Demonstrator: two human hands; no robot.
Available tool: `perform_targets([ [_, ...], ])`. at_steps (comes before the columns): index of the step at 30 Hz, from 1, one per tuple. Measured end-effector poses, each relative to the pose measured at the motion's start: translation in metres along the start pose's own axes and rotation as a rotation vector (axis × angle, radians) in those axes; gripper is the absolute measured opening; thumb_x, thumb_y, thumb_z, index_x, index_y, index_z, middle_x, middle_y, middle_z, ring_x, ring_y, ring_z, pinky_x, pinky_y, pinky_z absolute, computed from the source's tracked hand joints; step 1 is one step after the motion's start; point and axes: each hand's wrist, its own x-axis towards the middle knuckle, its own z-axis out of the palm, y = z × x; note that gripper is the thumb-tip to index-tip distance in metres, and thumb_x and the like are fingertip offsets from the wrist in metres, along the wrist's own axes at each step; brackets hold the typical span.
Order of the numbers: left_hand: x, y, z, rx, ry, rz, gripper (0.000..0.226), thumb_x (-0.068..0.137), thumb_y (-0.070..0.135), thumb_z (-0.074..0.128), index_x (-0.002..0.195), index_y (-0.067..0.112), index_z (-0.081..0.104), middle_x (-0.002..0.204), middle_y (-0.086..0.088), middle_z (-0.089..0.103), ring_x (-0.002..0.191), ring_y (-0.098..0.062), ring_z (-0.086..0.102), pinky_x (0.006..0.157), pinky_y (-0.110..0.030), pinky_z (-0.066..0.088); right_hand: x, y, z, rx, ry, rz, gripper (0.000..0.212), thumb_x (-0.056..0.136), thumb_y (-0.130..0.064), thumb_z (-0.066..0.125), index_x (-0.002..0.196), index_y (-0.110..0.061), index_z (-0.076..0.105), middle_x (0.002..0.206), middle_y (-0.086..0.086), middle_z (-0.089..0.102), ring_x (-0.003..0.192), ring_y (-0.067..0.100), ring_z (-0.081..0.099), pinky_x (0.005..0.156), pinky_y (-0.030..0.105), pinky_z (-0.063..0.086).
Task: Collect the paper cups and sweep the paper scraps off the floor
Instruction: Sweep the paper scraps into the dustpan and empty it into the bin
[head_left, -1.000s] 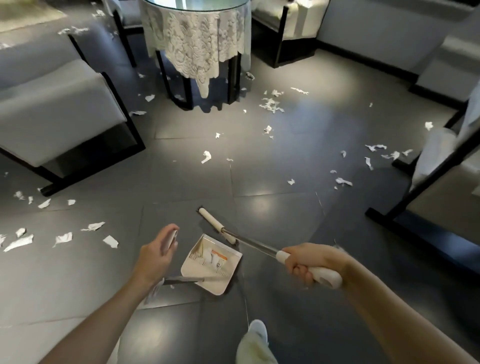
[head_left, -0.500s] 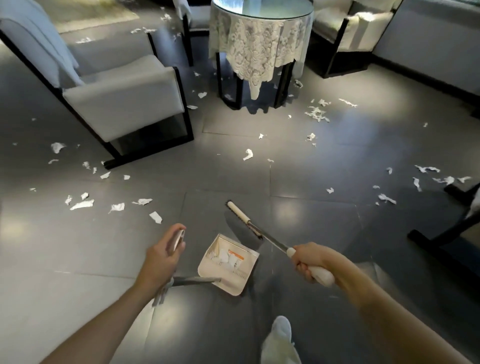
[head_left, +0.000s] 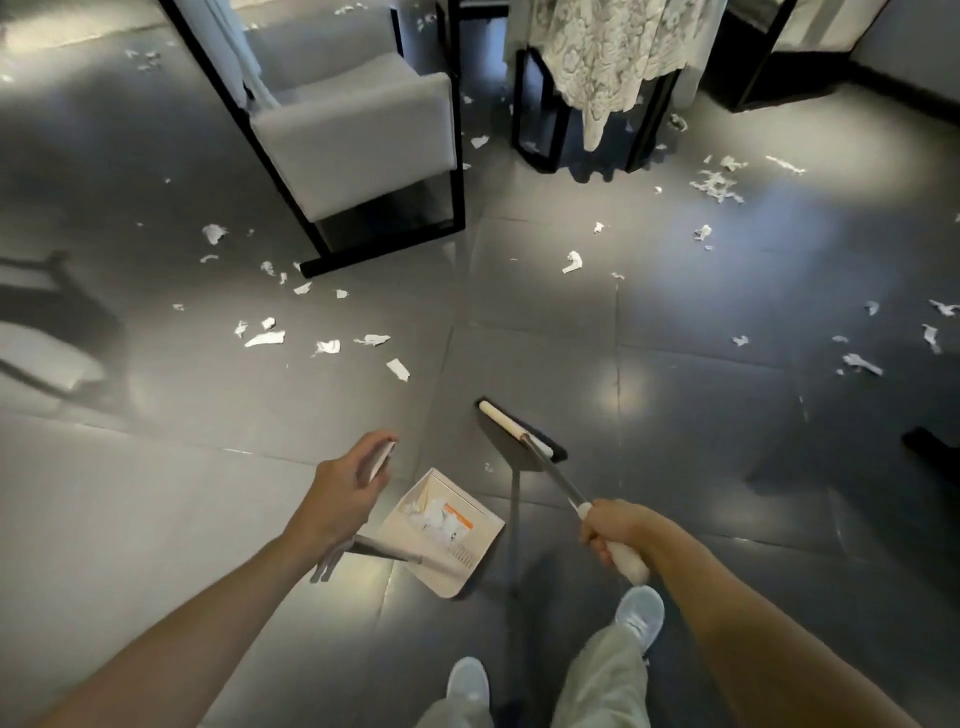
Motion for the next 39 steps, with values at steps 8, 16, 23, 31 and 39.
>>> perform_targets([
  [8,0.042,-0.002,-0.008,0.027,-0.02,-0.006,0.024,0.096,0.018,0.053,0.114,0.034,0.054,0.076,-0.008,0.06,0.05,-0.017,0.049,0.044,-0.025,0.047,-0.019,-0.013,0.039,0.044,-0.128,0.107,0.009,0.09,-0.003,0.045,0.087,-0.007,0.052,0.042,0.0,0.044,0.03,0.007,0.038,0.037,0.017,0.036],
  [16,0.06,0.024,0.012,0.044,-0.038,0.029,0.025,0.096,0.022,0.053,0.116,0.037,0.052,0.083,-0.009,0.062,0.056,-0.022,0.056,0.044,-0.025,0.048,-0.077,-0.03,-0.006,0.305,-0.462,0.217,0.029,0.097,-0.001,0.034,0.07,-0.007,0.041,0.036,-0.005,0.038,0.024,0.001,0.033,0.028,0.008,0.027],
  [23,0.08,0.083,0.044,0.067,-0.054,0.086,0.025,0.095,0.022,0.055,0.117,0.033,0.054,0.081,-0.007,0.061,0.051,-0.017,0.053,0.038,-0.016,0.042,-0.105,-0.011,-0.078,0.431,-0.372,0.083,0.026,0.094,0.004,0.038,0.111,-0.013,0.049,0.039,-0.002,0.04,0.027,0.002,0.035,0.027,0.012,0.03],
  [31,0.151,0.201,0.143,0.067,-0.03,0.205,0.029,0.094,0.021,0.057,0.121,0.029,0.055,0.101,0.0,0.062,0.077,-0.023,0.061,0.065,-0.038,0.055,-0.099,0.007,-0.225,0.524,-0.116,-0.08,0.018,0.087,0.006,0.045,0.101,-0.003,0.053,0.044,0.0,0.043,0.032,0.004,0.037,0.032,0.013,0.032],
  [39,0.229,0.328,0.252,0.016,0.039,0.276,0.028,0.091,0.014,0.06,0.119,0.019,0.059,0.098,0.005,0.062,0.085,-0.015,0.058,0.074,-0.025,0.041,-0.072,0.043,-0.385,0.694,0.101,-0.128,0.028,0.088,0.004,0.042,0.109,-0.005,0.058,0.044,-0.001,0.044,0.032,0.004,0.036,0.033,0.013,0.032],
])
